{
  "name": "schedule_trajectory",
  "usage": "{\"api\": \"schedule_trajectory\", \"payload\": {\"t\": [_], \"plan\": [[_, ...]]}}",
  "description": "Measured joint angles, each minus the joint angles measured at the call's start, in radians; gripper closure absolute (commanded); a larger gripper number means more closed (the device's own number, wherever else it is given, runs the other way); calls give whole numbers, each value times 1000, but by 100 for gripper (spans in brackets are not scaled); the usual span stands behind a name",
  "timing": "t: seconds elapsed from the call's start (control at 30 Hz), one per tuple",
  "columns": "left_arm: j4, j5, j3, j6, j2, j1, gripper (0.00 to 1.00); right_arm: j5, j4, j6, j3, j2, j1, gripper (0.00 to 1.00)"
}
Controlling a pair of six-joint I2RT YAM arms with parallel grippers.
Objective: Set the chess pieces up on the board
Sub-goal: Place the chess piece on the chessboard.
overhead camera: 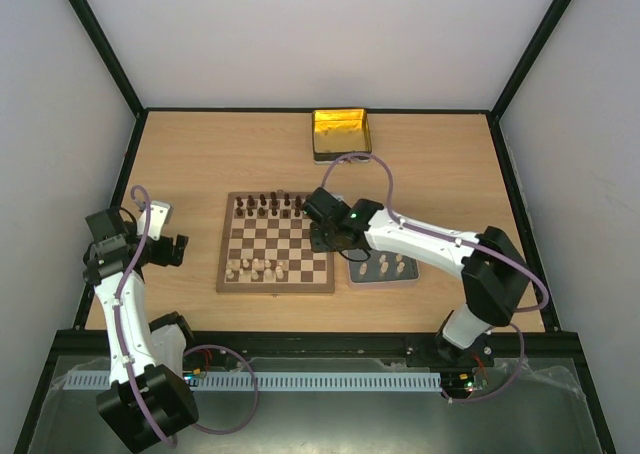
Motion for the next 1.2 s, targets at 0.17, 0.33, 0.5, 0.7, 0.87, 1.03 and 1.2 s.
{"api": "schedule_trajectory", "payload": {"t": [0.17,0.33,0.5,0.7,0.87,1.03,1.2], "plan": [[0,0,0,0,0,-1,1,-25,6,10,66,77,31,93],[0,0,0,0,0,-1,1,-43,8,14,108,140,69,93],[0,0,0,0,0,-1,1,-64,13,15,130,188,88,93],[0,0,0,0,0,-1,1,-83,15,15,146,229,94,92],[0,0,0,0,0,-1,1,-89,14,15,165,242,98,92],[0,0,0,0,0,-1,1,-90,15,14,180,254,104,92],[0,0,0,0,0,-1,1,-95,15,14,189,278,110,92]]}}
